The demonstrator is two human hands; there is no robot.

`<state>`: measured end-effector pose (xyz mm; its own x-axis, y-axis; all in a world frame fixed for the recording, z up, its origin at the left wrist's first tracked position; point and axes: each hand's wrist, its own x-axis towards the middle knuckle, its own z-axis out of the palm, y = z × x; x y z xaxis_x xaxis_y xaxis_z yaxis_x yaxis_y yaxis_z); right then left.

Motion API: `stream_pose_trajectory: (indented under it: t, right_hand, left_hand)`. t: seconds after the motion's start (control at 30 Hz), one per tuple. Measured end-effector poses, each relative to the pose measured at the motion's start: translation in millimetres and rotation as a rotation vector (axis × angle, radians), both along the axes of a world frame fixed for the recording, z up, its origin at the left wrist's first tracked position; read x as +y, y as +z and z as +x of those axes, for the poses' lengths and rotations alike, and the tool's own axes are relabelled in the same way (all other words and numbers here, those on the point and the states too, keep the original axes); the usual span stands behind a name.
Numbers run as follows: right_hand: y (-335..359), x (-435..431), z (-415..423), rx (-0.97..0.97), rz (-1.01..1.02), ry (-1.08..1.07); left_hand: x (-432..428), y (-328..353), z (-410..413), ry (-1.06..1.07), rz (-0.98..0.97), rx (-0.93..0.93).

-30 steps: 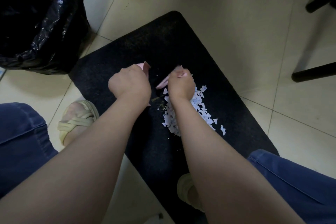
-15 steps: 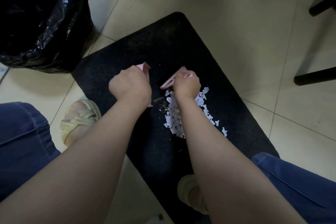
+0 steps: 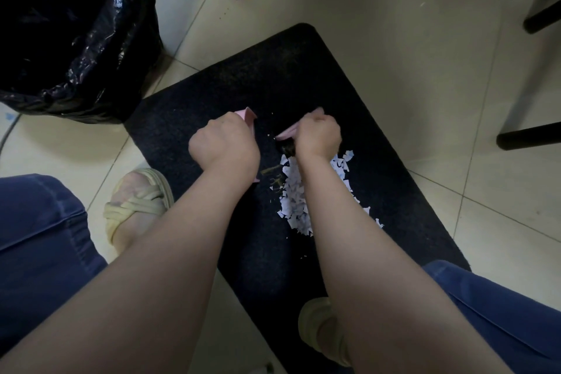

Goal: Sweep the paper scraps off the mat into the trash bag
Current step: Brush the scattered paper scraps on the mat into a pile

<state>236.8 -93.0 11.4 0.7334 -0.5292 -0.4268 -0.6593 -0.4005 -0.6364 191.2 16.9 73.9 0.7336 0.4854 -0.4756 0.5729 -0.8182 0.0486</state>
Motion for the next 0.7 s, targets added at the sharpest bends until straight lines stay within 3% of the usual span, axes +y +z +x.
stream_pose_trajectory:
  t: [0.1, 0.2, 0.27, 0.33, 0.47, 0.53, 0.63, 0.7]
  right_hand:
    - [13, -9, -8, -0.071, -0.159, -0.025]
    - [7, 2, -12, -0.162, 0.112, 0.001]
    - [-2, 9, -13, -0.063, 0.313, 0.049]
    - [-2, 7, -11, 0.038, 0.218, 0.116]
    - [15, -3, -3, 0.093, -0.163, 0.193]
    - [14, 2, -2, 0.089, -0.167, 0.276]
    - [5, 11, -10, 0.087, -0.009, 0.398]
    - [5, 7, -17, 0.087, -0.034, 0.396]
  left_hand:
    - [-3, 0, 1, -0.010, -0.004, -0.010]
    - [-5, 0, 1, -0.018, -0.002, -0.016]
    - [-6, 0, 0, -0.020, 0.000, -0.018]
    - [-5, -1, -1, -0.013, 0.001, -0.019]
    - [-1, 1, 1, 0.004, 0.004, 0.000]
    - [-1, 2, 2, 0.006, 0.001, 0.005]
    - [-2, 3, 1, 0.012, 0.002, 0.013]
    - [0, 1, 0, 0.017, 0.004, 0.019]
